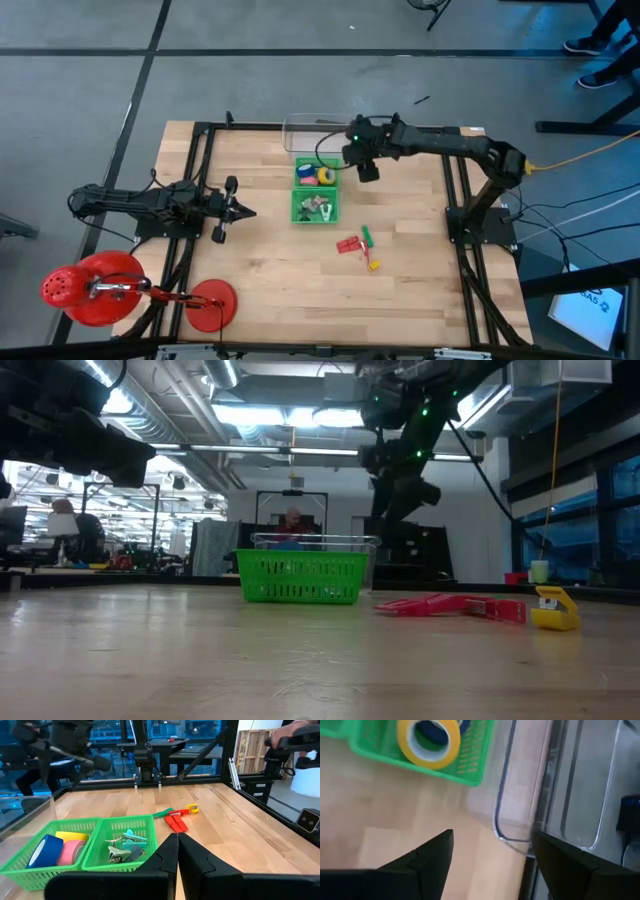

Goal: Pick and place Stapler, Stapler remover, tape
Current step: Move the transparent bin to the top right of the table

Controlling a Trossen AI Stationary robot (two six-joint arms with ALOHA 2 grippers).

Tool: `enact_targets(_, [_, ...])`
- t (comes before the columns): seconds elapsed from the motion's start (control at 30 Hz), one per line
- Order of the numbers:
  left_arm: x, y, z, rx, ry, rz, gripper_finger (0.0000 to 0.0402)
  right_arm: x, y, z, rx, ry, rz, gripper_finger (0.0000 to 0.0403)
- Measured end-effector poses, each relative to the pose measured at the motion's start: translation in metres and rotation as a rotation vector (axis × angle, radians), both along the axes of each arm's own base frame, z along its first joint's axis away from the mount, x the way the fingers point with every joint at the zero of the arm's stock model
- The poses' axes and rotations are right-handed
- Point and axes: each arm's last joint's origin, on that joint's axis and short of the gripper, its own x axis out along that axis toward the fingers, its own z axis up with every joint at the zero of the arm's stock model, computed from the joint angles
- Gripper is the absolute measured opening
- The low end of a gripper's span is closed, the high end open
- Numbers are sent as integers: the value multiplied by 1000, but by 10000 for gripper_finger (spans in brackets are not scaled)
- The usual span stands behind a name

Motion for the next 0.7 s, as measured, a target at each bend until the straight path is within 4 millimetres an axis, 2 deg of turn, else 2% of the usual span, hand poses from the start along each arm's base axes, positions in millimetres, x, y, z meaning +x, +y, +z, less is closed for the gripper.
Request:
enact_targets(0.13, [0,0,0,0,0,0,4,-1,-15,-5,-9,15,101,260])
enact_targets(0.37, [0,0,0,0,0,0,8,10,-22,-21,-114,82,275,210])
enact_targets(0.57, [0,0,0,0,0,0,5,16,-25,-35,-117,111,294,162])
enact_targets(0.7, [0,0,0,0,1,0,4,16,-25,-38,-106,113,277,125])
